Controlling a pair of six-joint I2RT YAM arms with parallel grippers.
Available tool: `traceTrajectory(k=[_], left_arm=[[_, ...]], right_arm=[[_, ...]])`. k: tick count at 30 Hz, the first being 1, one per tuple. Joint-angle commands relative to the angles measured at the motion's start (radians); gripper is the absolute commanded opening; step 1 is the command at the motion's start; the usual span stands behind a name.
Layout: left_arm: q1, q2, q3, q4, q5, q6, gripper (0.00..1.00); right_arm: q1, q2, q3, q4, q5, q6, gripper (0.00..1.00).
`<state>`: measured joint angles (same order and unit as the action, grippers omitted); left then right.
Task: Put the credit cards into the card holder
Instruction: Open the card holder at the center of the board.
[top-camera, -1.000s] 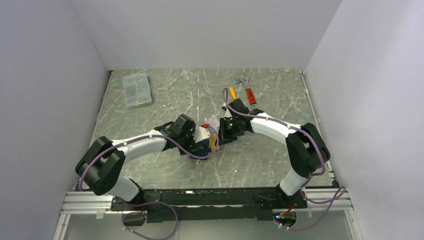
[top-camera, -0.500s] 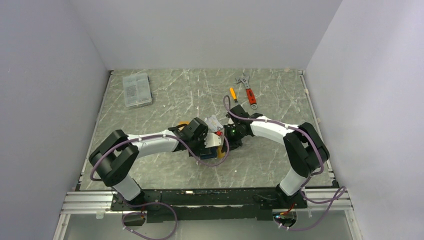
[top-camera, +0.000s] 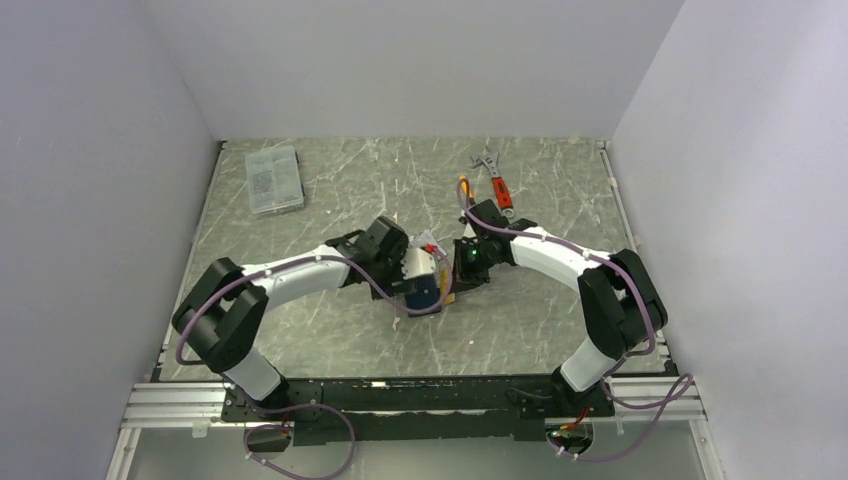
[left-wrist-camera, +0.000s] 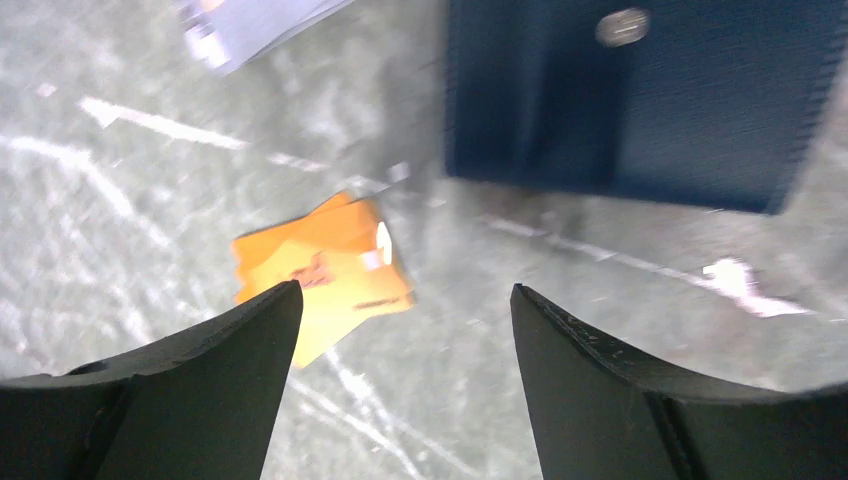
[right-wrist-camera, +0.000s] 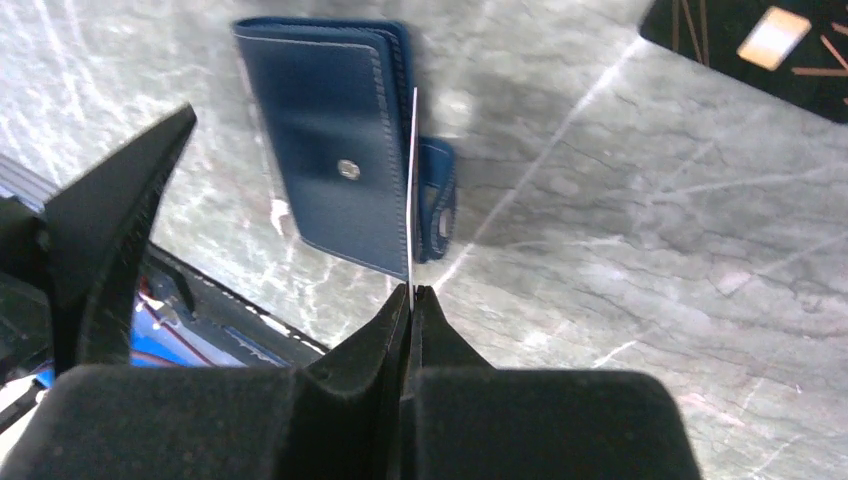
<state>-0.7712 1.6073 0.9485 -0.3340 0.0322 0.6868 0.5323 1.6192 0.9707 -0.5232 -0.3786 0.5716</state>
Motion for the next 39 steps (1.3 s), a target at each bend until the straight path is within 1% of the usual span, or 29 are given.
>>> traceTrajectory(k=[1, 5, 9, 13, 20, 24, 27, 30, 34, 39], left_arm=[[0.093, -0.043, 0.064, -0.002, 0.011, 0.022, 0.82], [0.091, 0.038, 0.128, 0.002, 0.017, 0.024, 0.82], [0.056, 0.106, 0.166, 0.009, 0.017, 0.049, 0.82], [0.032, 0.146, 0.192, 0.001, 0.025, 0.073, 0.82], [0.025, 0.201, 0.229, 0.004, 0.009, 0.076, 0.81], [0.004, 0.237, 0.257, 0.022, -0.009, 0.080, 0.81], [-0.009, 0.280, 0.326, -0.019, 0.007, 0.056, 0.81], [-0.040, 0.281, 0.320, -0.010, 0.021, 0.056, 0.81], [-0.065, 0.291, 0.330, -0.025, 0.027, 0.041, 0.81], [-0.036, 0.244, 0.383, -0.086, 0.032, 0.004, 0.80]], right_arm=[[-0.001, -0.010, 0.075, 0.041, -0.040, 0.004, 0.00], [-0.002, 0.035, 0.112, 0.056, -0.012, 0.012, 0.00], [-0.003, 0.072, 0.113, 0.053, 0.034, 0.008, 0.00], [-0.011, 0.062, 0.078, 0.054, 0.097, -0.004, 0.00], [-0.046, 0.025, -0.037, 0.080, 0.114, -0.014, 0.00], [-0.064, -0.038, -0.143, 0.115, 0.109, -0.001, 0.00], [-0.073, -0.091, -0.215, 0.132, 0.107, 0.011, 0.00], [-0.078, -0.145, -0.278, 0.143, 0.109, 0.030, 0.00], [-0.086, -0.213, -0.329, 0.146, 0.124, 0.051, 0.00], [-0.112, -0.244, -0.361, 0.163, 0.107, 0.055, 0.00]])
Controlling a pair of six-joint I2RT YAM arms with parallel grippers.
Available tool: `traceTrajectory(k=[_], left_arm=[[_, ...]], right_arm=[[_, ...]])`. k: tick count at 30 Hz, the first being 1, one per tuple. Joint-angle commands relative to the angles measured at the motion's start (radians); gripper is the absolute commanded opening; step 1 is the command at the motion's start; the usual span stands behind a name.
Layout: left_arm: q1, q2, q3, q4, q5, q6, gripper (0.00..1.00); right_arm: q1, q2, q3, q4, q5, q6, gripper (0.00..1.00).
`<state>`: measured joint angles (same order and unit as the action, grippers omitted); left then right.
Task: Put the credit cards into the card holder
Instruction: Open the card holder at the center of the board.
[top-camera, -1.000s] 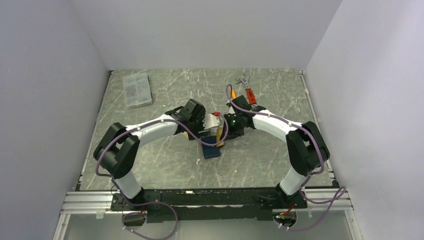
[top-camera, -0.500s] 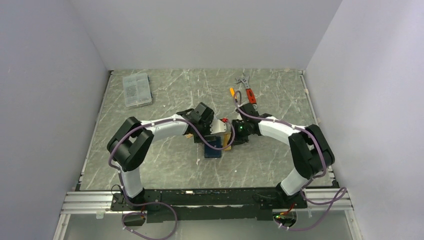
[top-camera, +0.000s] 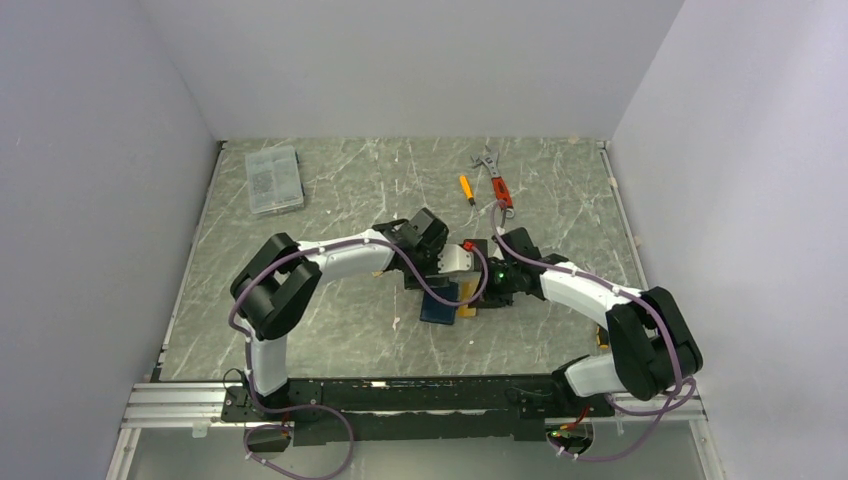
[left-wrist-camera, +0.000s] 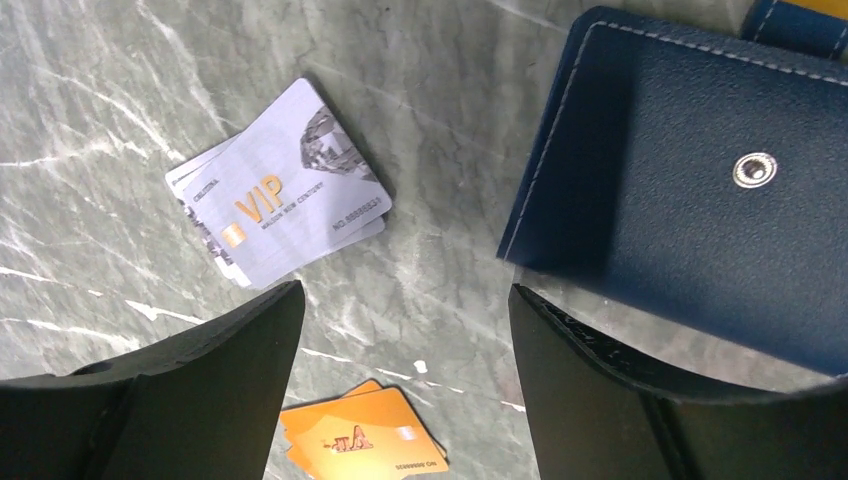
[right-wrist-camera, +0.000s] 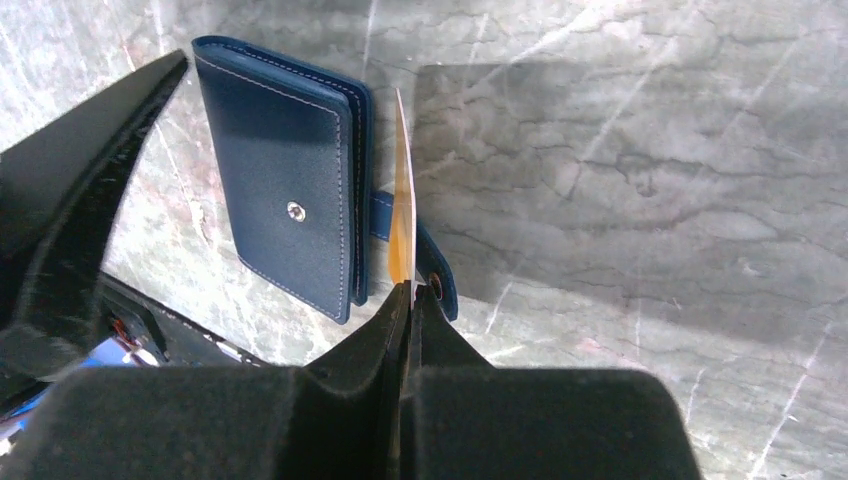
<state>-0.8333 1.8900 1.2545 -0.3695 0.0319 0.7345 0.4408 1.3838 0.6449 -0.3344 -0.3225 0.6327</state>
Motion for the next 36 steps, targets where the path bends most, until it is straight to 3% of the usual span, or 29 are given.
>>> traceTrajectory(k=[1, 5, 8, 16, 27, 36], left_arm=[[0.034, -0.056, 0.096, -0.080, 0.044, -0.056, 0.80], [0.021, -0.131, 0.128, -0.135, 0.100, -0.118, 0.77], [-0.038, -0.160, 0.096, -0.128, 0.082, -0.191, 0.80], [-0.148, -0.112, 0.087, -0.103, 0.037, -0.387, 0.81], [-0.253, 0.034, 0.150, 0.006, -0.131, -0.398, 0.81], [-0.274, 0.096, 0.172, 0.013, -0.224, -0.391, 0.82]], right_arm=[[-0.025, -0.003, -0.038, -0.022, 0.043, -0.006, 0.00], [-0.050, 0.027, -0.058, 0.025, -0.009, -0.004, 0.00], [-0.071, 0.046, -0.074, 0.062, -0.051, -0.005, 0.00], [-0.115, 0.071, -0.106, 0.099, -0.122, -0.006, 0.00], [-0.152, 0.058, -0.166, 0.126, -0.160, -0.017, 0.00], [-0.185, 0.057, -0.195, 0.132, -0.167, -0.034, 0.00]])
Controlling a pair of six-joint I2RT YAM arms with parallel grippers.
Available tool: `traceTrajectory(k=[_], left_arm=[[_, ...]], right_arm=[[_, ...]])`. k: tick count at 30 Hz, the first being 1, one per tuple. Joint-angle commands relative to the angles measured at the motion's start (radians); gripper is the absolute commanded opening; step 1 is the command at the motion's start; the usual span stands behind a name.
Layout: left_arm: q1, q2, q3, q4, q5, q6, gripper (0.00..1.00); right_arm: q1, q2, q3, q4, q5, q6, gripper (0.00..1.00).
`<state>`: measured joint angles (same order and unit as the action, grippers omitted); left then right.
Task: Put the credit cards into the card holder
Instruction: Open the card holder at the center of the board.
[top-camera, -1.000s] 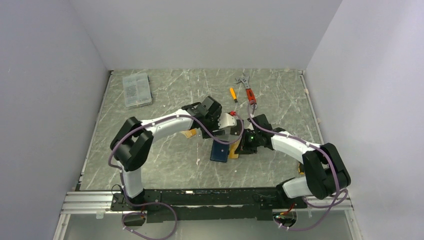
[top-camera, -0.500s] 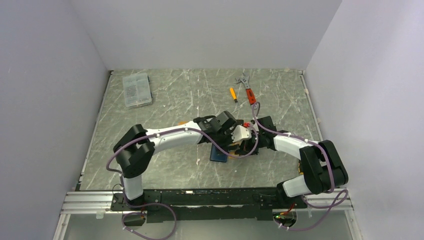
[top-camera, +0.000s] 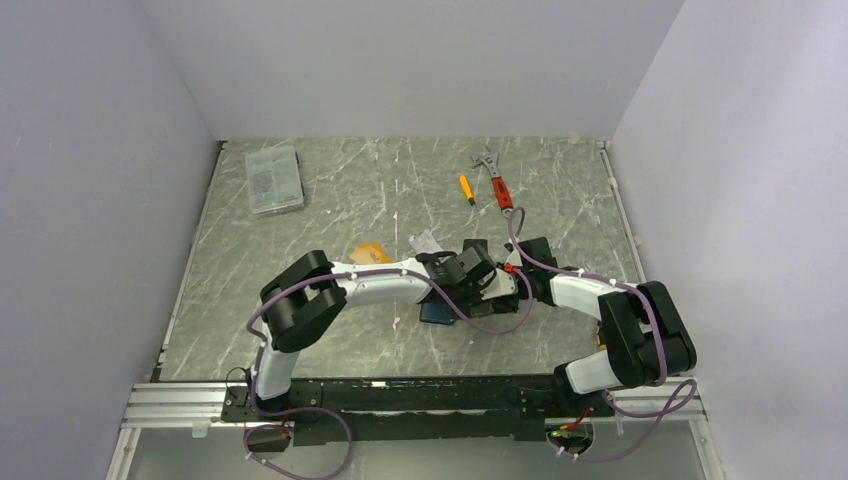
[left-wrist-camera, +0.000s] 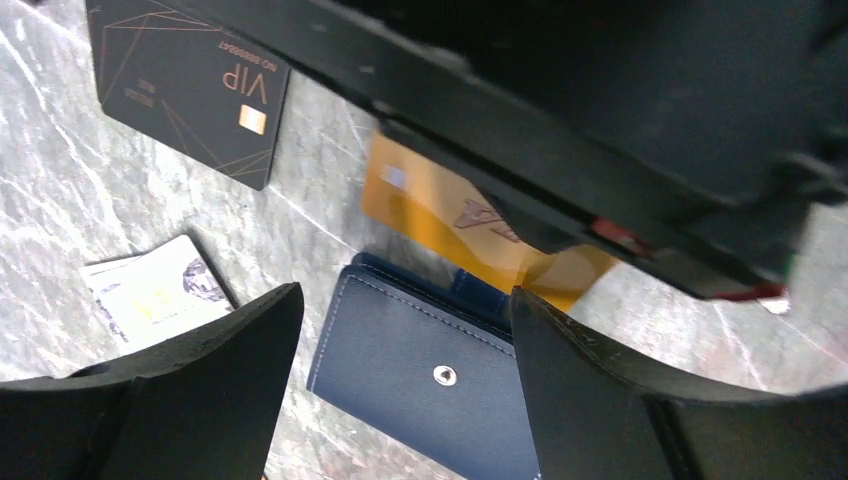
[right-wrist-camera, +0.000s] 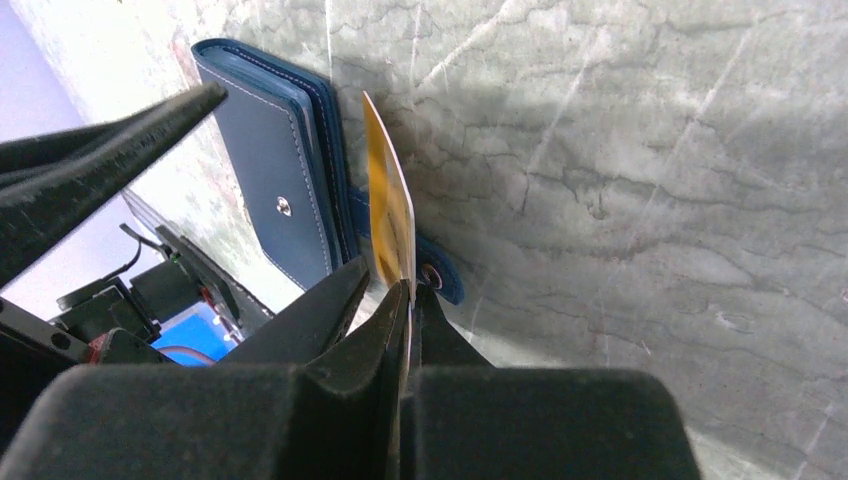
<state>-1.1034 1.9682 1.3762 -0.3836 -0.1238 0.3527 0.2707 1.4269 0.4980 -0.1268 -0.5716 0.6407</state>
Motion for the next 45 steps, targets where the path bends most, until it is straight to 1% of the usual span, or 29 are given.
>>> traceTrajectory(k=[1, 5, 11, 24, 32, 34, 37, 40, 42, 45], left_arm=[[-0.004, 0.020, 0.051, 0.026, -0.074, -0.005, 0.82], [-0.009, 0.014, 0.039, 0.023, -0.118, 0.033, 0.81], [-0.009, -0.039, -0.008, 0.027, -0.167, 0.087, 0.81], [-0.009, -0.155, -0.033, -0.039, -0.203, 0.115, 0.81], [0.037, -0.218, -0.096, -0.061, -0.206, 0.122, 0.81], [0.051, -0.230, -0.102, -0.067, -0.187, 0.115, 0.81], [0.054, -0.221, -0.066, -0.095, -0.116, 0.074, 0.82], [0.034, -0.171, 0.000, -0.113, -0.064, 0.033, 0.83], [0.024, -0.129, 0.042, -0.129, -0.033, -0.001, 0.86], [0.020, -0.065, 0.100, -0.151, 0.013, -0.054, 0.86]], right_arm=[[-0.018, 0.016, -0.050, -0.075, 0.080, -0.044, 0.00], [-0.030, 0.019, -0.053, -0.079, 0.086, -0.050, 0.00], [-0.037, 0.012, -0.064, -0.076, 0.107, -0.041, 0.00], [-0.037, 0.015, -0.078, -0.068, 0.140, -0.029, 0.00], [-0.037, 0.007, -0.083, -0.069, 0.154, -0.023, 0.00], [-0.037, 0.006, -0.084, -0.069, 0.154, -0.023, 0.00], [-0.037, 0.007, -0.087, -0.063, 0.156, -0.020, 0.00], [-0.037, 0.017, -0.084, -0.063, 0.153, -0.020, 0.00], [-0.037, 0.014, -0.085, -0.066, 0.156, -0.021, 0.00], [-0.038, 0.007, -0.087, -0.070, 0.160, -0.018, 0.00]])
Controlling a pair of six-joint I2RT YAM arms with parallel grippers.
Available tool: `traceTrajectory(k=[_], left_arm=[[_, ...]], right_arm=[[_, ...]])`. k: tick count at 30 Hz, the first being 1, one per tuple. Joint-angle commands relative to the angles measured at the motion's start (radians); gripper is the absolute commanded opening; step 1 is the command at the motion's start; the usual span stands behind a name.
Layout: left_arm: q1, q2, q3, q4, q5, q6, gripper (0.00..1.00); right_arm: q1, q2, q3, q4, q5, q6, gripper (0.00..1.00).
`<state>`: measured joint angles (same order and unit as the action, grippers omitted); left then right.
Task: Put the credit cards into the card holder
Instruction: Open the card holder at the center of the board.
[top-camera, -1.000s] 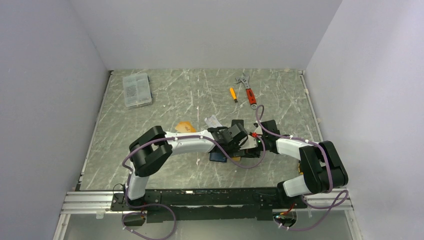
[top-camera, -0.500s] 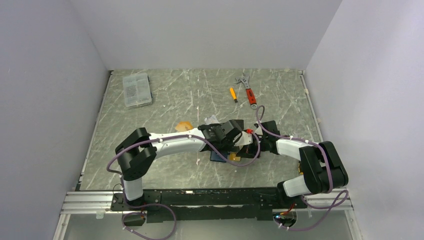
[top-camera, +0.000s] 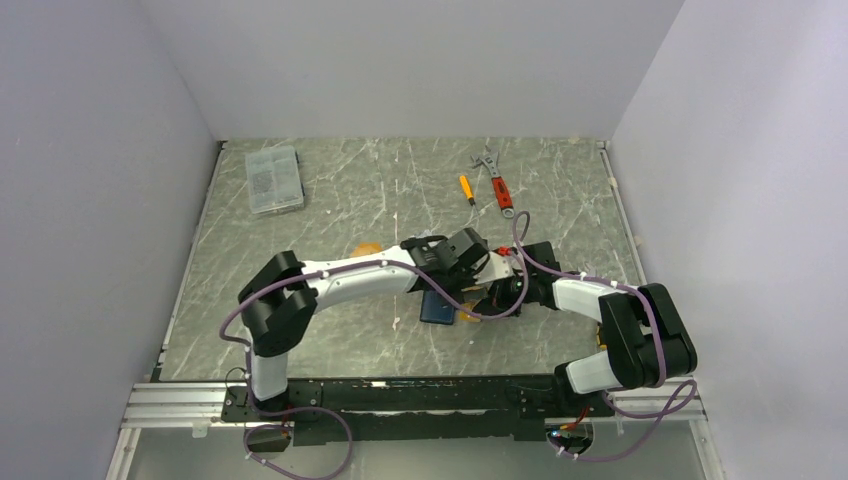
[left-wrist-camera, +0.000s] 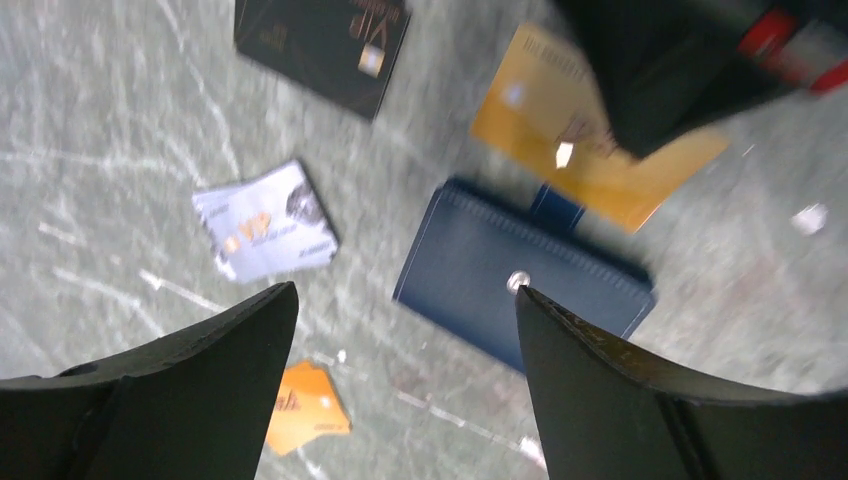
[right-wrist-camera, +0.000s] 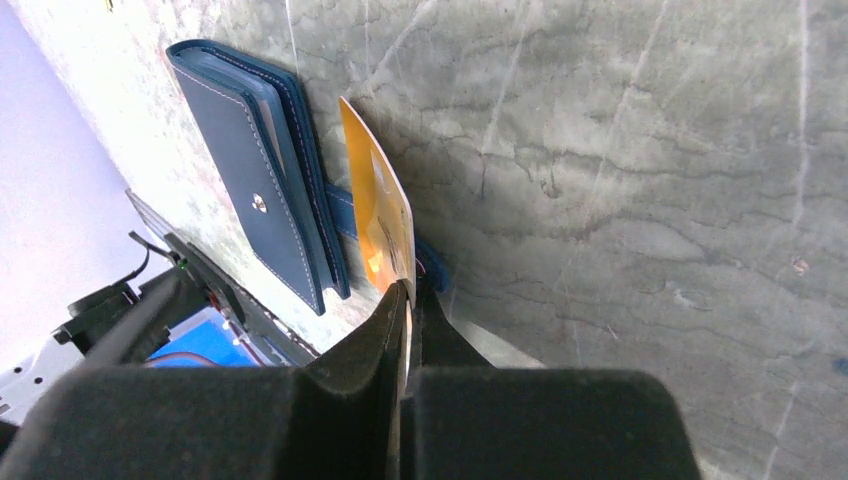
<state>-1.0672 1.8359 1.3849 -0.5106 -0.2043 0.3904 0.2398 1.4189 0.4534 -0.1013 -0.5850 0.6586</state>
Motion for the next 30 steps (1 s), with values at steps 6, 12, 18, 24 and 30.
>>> traceTrajectory(k=[6, 12, 18, 24, 30], left_arm=[[-0.021, 0.141, 0.137, -0.033, 0.119, -0.130, 0.86], [-0.032, 0.146, 0.096, 0.005, 0.070, -0.122, 0.87], [-0.039, 0.141, 0.039, 0.039, 0.021, -0.096, 0.87], [-0.039, 0.112, -0.011, 0.057, -0.037, -0.064, 0.86], [-0.043, 0.072, -0.015, 0.064, -0.062, -0.036, 0.86]], right_arm=[[-0.007, 0.015, -0.040, -0.103, 0.188, -0.031, 0.00], [-0.007, 0.010, -0.042, -0.104, 0.196, -0.029, 0.00], [-0.009, 0.009, -0.045, -0.104, 0.208, -0.024, 0.00], [-0.015, 0.013, -0.052, -0.099, 0.220, -0.016, 0.00], [-0.017, 0.013, -0.061, -0.095, 0.230, -0.010, 0.00]])
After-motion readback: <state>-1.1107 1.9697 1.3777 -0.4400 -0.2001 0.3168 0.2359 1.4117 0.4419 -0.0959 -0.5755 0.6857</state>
